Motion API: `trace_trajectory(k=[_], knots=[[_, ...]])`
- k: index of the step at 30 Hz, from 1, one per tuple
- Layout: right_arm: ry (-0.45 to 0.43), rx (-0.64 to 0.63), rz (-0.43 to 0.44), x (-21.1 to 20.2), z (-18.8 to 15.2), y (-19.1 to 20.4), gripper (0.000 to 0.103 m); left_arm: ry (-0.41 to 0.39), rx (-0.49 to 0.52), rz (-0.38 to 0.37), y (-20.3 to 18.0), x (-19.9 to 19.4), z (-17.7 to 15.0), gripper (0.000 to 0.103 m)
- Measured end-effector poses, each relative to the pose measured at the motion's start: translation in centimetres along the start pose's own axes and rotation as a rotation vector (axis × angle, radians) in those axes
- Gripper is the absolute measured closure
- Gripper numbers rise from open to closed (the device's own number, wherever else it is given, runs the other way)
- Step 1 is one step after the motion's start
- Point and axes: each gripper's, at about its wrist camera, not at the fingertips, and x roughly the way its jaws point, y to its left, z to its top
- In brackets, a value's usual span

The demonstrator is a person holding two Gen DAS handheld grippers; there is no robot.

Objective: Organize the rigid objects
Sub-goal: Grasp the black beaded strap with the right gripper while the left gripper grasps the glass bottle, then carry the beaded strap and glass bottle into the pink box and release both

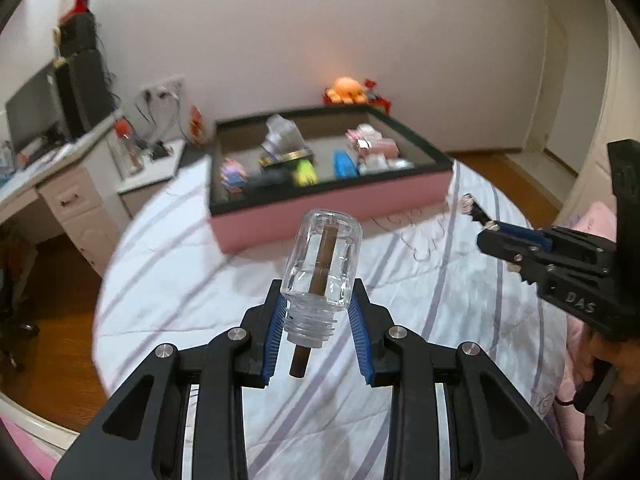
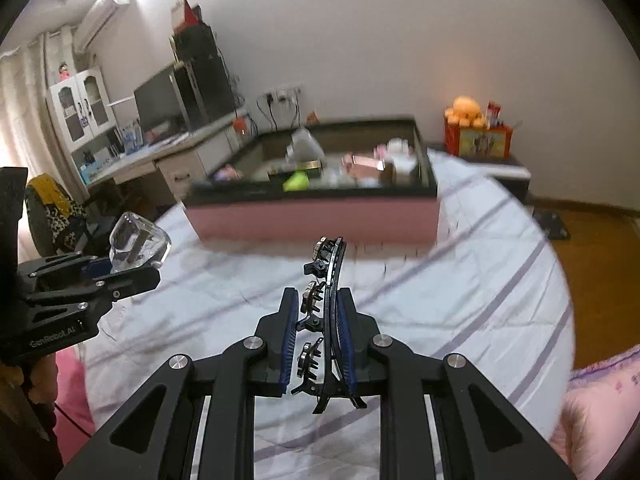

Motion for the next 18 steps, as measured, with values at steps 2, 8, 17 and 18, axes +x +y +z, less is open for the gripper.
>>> trace_trajectory(k=[2,8,17,18], knots=[[-0.055,-0.015,-0.005,-1.7,0.8,1.0,0.083,-0.037,-0.014,0.015,0.4,-1.3,0.4,0.072],[-0.265,-0.102,-0.019,-7.4,3.2,4.3,0.083,-0.185,-0.012,0.061,0.5,-6.0,2.0,0.072],[-0.344,-0.191,-0.048,-9.3,5.7,7.4,0.083,-0.322,0.019,0.061,0.3,-9.3,4.5,0.072],[-0.346,-0.194,-0.049,-9.3,5.9,7.5,0.083,-0.322,0.021,0.063,0.4,-9.1,4.7,0.072]])
